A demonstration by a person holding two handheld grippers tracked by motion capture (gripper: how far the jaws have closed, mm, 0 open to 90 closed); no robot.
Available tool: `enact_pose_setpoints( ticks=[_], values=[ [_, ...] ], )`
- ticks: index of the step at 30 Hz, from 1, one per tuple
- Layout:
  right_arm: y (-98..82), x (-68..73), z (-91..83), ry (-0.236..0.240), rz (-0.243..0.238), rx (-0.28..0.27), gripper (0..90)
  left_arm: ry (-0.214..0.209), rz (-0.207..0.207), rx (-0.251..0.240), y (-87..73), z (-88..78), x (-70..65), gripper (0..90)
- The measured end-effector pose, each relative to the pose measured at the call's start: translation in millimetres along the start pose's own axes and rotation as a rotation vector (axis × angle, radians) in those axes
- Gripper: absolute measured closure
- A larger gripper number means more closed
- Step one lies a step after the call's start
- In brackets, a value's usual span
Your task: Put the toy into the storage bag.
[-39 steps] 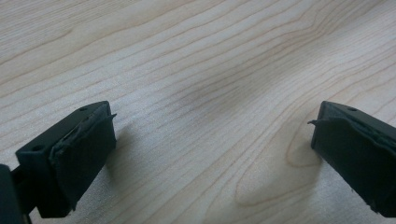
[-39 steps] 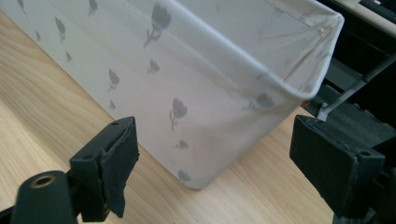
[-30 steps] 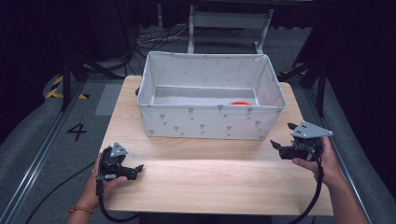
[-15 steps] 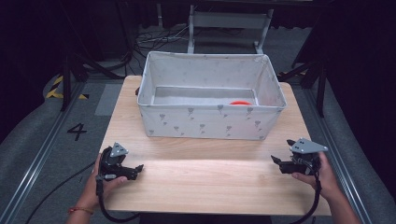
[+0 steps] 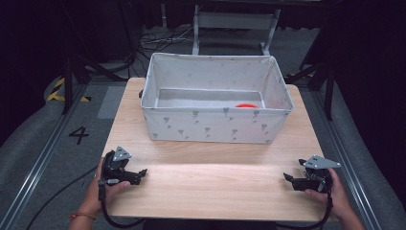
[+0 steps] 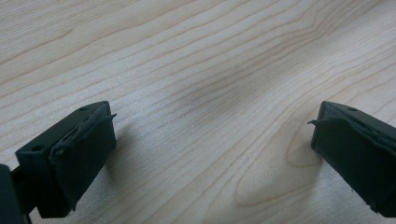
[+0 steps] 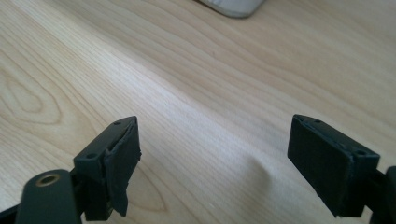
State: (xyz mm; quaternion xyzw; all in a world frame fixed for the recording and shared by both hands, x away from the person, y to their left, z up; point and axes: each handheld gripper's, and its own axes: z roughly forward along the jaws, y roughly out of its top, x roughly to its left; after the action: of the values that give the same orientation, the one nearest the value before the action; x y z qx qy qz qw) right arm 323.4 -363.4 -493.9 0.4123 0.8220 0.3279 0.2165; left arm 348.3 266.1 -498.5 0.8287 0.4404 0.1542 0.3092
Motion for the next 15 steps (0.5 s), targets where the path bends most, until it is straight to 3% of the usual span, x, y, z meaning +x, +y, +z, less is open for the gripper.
enact_pose_setpoints(
  ticks=[6, 15],
  values=[
    [-13.4, -10.8, 2.2, 0.04, 0.107, -0.007, 15.8, 0.002, -0.01, 0.003, -0.4, -0.4, -1.0, 0.3],
    [-13.5, -10.8, 2.3, 0.039, 0.11, -0.006, 15.4, 0.008, -0.015, 0.006, -0.5, -0.9, -1.7, 0.4]
  ],
)
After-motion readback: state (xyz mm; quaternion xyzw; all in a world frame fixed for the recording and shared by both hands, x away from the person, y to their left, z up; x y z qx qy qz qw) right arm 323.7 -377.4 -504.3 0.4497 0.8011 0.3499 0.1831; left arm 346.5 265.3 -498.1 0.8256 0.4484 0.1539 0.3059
